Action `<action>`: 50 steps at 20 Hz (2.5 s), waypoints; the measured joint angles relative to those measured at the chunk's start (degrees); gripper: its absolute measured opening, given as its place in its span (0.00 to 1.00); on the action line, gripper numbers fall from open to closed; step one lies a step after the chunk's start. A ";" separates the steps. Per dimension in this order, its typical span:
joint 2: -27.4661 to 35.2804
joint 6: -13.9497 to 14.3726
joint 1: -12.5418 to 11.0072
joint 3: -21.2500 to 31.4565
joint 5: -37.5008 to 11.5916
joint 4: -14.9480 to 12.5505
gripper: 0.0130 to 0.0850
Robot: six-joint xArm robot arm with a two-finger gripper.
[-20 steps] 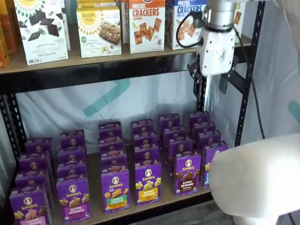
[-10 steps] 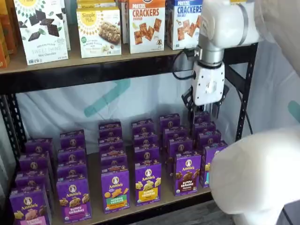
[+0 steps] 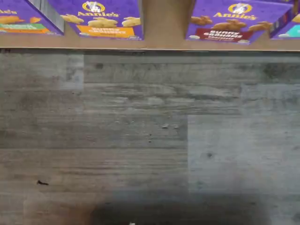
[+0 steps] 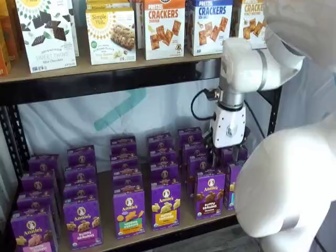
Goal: Pick up the purple box with a brown patch in the center, on the bottom shelf, the fifth box from the left
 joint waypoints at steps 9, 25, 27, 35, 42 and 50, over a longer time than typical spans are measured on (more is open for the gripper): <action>15.50 -4.28 0.01 1.95 -15.98 4.58 1.00; 36.59 -7.71 1.00 -3.42 -32.57 8.16 1.00; 38.62 -7.93 1.44 -4.40 -33.73 8.79 1.00; 45.86 -7.69 2.61 -9.41 -37.23 9.55 1.00; 51.79 -2.42 2.33 -15.66 -37.08 3.91 1.00; 58.48 -8.08 1.29 -24.34 -34.71 8.78 1.00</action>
